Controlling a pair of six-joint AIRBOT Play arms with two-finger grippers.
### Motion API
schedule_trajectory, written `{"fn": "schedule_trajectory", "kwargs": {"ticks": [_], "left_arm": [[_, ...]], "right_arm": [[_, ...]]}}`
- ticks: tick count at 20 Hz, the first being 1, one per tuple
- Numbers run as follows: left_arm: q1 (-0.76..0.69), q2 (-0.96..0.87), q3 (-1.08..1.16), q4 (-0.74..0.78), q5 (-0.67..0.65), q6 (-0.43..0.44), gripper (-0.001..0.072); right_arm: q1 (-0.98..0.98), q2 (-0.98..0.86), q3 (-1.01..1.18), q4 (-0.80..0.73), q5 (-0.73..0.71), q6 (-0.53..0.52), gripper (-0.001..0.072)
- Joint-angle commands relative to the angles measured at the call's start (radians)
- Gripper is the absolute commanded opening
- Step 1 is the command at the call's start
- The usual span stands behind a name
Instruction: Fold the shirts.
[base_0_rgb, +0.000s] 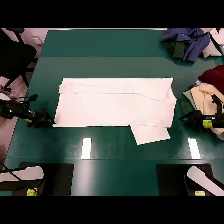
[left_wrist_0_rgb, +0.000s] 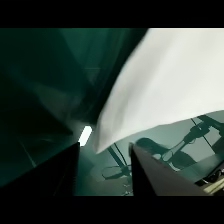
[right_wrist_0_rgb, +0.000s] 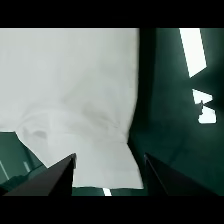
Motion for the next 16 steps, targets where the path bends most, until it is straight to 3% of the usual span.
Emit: {"fn": "schedule_trajectory", "kwargs": {"ticks": [1, 5, 7, 8, 13, 16], "left_arm": [[-0.018, -0.001, -0.051, -0.008, 0.063, 0.005, 0.0397], [-0.126, 0.000, -0.065, -0.094, 0.165, 0.034, 0.0387], [-0.169, 0.001, -0.065, -0.105, 0.225, 0.026, 0.0203], [-0.184, 0.001, -0.065, -0.105, 0.236, 0.022, 0.0049], [-0.196, 0.031, -0.064, -0.093, 0.240, 0.006, 0.0023], [-0.196, 0.092, -0.064, -0.049, 0.244, -0.023, 0.0022]], "right_arm": [[-0.019, 0.023, -0.021, 0.003, -0.016, -0.013, 0.0507], [0.027, -0.080, -0.021, 0.003, -0.013, -0.013, 0.0508], [0.065, -0.134, -0.021, 0.003, -0.013, -0.013, 0.0508], [0.083, -0.156, -0.021, 0.003, -0.022, -0.013, 0.0507], [0.165, -0.257, -0.021, 0.008, -0.108, -0.010, 0.0506], [0.210, -0.303, -0.021, 0.097, -0.161, -0.029, 0.0484]]}}
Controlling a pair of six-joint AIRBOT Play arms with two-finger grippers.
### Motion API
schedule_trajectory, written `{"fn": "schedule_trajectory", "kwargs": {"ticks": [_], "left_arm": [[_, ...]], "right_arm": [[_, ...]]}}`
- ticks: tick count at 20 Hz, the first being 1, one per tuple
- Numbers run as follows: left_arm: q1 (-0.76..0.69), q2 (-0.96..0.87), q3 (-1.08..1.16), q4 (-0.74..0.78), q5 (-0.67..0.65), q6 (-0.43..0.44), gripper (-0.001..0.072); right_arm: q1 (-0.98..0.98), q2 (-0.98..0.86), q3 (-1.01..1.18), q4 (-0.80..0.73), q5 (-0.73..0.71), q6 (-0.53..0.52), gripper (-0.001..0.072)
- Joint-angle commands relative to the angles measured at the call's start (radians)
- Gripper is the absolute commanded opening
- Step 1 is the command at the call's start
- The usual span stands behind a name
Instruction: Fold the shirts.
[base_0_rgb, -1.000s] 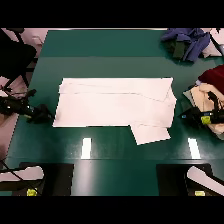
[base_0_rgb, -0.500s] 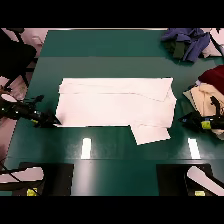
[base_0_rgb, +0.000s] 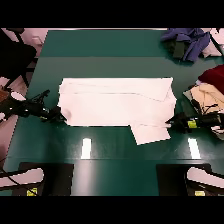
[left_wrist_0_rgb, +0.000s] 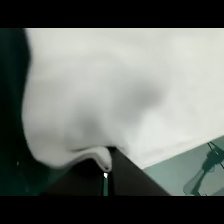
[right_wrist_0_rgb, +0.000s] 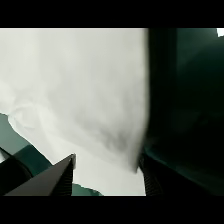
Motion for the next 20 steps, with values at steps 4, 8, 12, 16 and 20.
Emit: {"fn": "schedule_trajectory", "kwargs": {"ticks": [4, 8, 12, 16, 20], "left_arm": [[-0.004, 0.113, 0.003, 0.136, -0.010, -0.073, 0.0023], [-0.004, 0.121, 0.003, 0.152, -0.069, -0.076, 0.0023], [-0.004, 0.177, 0.003, 0.156, -0.077, -0.076, 0.0022], [-0.004, 0.288, 0.003, 0.161, -0.133, -0.103, 0.0023], [-0.004, 0.442, 0.003, 0.162, -0.224, -0.145, 0.0022]], "right_arm": [[0.078, -0.054, 0.010, 0.137, -0.124, -0.053, 0.0191], [0.092, -0.045, 0.064, 0.134, -0.055, -0.068, 0.0022], [0.074, 0.086, 0.088, 0.127, -0.023, -0.066, 0.0022], [0.006, 0.267, 0.087, 0.122, 0.048, -0.049, 0.0021], [-0.040, 0.430, 0.087, 0.019, 0.105, 0.024, 0.0021]]}}
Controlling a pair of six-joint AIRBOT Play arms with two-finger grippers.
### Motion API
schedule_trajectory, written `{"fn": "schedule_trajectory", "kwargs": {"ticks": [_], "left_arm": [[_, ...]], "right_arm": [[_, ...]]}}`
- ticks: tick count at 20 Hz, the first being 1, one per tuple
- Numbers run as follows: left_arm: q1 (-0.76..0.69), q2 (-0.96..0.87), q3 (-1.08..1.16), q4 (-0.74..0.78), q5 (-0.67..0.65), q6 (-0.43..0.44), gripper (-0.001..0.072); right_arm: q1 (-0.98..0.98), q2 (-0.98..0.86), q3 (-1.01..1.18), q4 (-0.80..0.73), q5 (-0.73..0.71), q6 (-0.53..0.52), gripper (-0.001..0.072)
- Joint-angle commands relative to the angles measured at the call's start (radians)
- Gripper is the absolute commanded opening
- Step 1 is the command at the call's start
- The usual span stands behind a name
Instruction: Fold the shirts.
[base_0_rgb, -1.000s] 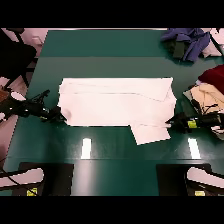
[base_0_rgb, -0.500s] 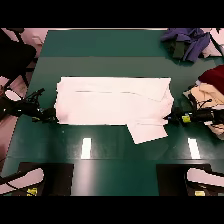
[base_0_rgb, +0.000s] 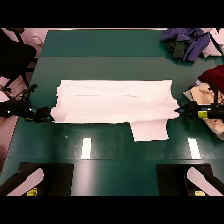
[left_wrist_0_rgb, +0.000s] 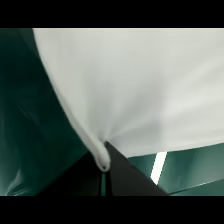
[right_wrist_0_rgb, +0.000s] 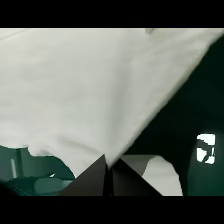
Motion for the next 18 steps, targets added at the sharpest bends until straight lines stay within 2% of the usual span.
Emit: {"fn": "schedule_trajectory", "kwargs": {"ticks": [1, 4, 6, 7, 11, 12, 14, 18], "left_arm": [[0.000, 0.129, 0.001, 0.004, -0.080, -0.058, 0.0022], [0.000, 0.213, 0.001, 0.001, -0.081, -0.097, 0.0022], [0.000, 0.209, 0.000, -0.002, -0.013, -0.106, 0.0022], [0.000, 0.203, 0.000, -0.028, 0.063, -0.112, 0.0022], [-0.001, 0.139, 0.001, -0.196, 0.425, -0.113, 0.0022], [-0.001, 0.098, 0.001, -0.249, 0.471, -0.108, 0.0022], [-0.035, -0.009, 0.002, -0.364, 0.553, -0.027, 0.0022], [-0.175, -0.222, 0.053, -0.387, 0.716, 0.003, 0.0023]], "right_arm": [[-0.030, 0.155, 0.002, -0.069, 0.077, 0.068, 0.0021], [-0.024, 0.285, 0.001, -0.082, 0.044, 0.157, 0.0021], [-0.009, 0.322, 0.001, -0.084, -0.068, 0.177, 0.0020], [0.004, 0.309, 0.002, -0.083, -0.112, 0.185, 0.0021], [0.103, 0.120, 0.002, -0.081, -0.266, 0.185, 0.0021], [0.125, 0.062, 0.003, -0.080, -0.304, 0.185, 0.0021], [0.166, -0.041, 0.003, -0.080, -0.370, 0.185, 0.0021], [0.215, -0.203, 0.003, -0.080, -0.494, 0.185, 0.0021]]}}
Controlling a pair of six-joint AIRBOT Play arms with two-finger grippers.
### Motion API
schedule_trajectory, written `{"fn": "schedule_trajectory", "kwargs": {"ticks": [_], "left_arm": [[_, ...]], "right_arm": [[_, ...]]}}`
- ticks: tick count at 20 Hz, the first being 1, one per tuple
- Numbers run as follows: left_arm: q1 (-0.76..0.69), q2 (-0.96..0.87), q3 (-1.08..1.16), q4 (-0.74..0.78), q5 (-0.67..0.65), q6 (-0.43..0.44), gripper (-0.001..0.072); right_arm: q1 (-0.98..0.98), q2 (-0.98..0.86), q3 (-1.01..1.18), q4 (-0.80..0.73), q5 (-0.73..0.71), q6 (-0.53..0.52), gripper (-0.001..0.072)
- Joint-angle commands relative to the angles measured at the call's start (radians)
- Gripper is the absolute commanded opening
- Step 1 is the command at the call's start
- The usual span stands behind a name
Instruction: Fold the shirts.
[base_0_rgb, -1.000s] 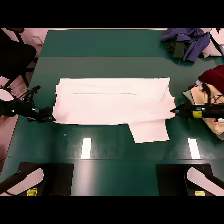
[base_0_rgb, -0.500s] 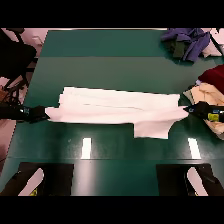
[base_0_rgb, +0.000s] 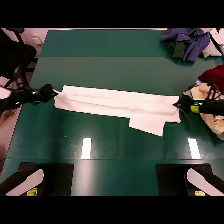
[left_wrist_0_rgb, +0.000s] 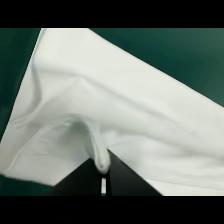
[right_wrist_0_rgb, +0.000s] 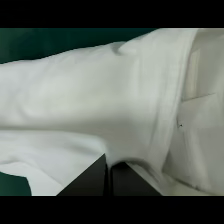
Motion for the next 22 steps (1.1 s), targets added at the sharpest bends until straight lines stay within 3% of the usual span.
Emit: {"fn": "schedule_trajectory", "kwargs": {"ticks": [1, 4, 5, 6, 7, 9, 11, 13, 14, 17, 20, 22], "left_arm": [[-0.105, -0.177, 0.055, -0.063, 0.209, 0.034, 0.0022], [-0.132, -0.275, 0.124, -0.056, 0.278, 0.030, 0.0022], [-0.124, -0.294, 0.139, -0.029, 0.281, 0.017, 0.0022], [-0.116, -0.300, 0.142, 0.019, 0.282, -0.009, 0.0022], [-0.104, -0.299, 0.143, 0.097, 0.270, -0.058, 0.0023], [-0.076, -0.296, 0.152, 0.241, 0.205, -0.154, 0.0024], [-0.050, -0.285, 0.152, 0.279, 0.141, -0.160, 0.0028], [-0.036, -0.281, 0.154, 0.280, 0.098, -0.163, 0.0471], [-0.030, -0.281, 0.154, 0.274, 0.082, -0.169, 0.0507], [-0.029, -0.271, 0.156, 0.275, 0.051, -0.169, 0.0507], [-0.030, -0.200, 0.184, 0.299, 0.036, -0.170, 0.0507], [-0.030, -0.125, 0.215, 0.353, 0.045, -0.208, 0.0507]], "right_arm": [[0.043, -0.144, 0.001, 0.001, -0.147, 0.003, 0.0021], [0.047, -0.229, 0.037, 0.000, -0.189, -0.031, 0.0026], [0.046, -0.246, 0.071, -0.002, -0.171, -0.050, 0.0093], [0.036, -0.253, 0.110, -0.002, -0.143, -0.053, 0.0282], [0.017, -0.249, 0.149, -0.001, -0.110, -0.053, 0.0379], [-0.037, -0.208, 0.213, -0.002, -0.058, -0.055, 0.0389], [-0.125, -0.143, 0.225, -0.003, -0.003, -0.055, 0.0412], [-0.213, -0.114, 0.198, 0.000, 0.067, -0.060, 0.0537], [-0.246, -0.115, 0.176, 0.011, 0.102, -0.082, 0.0581], [-0.282, -0.180, 0.131, 0.076, 0.206, -0.191, 0.0630], [-0.282, -0.300, 0.132, 0.161, 0.329, -0.282, 0.0630], [-0.282, -0.366, 0.132, 0.165, 0.337, -0.299, 0.0630]]}}
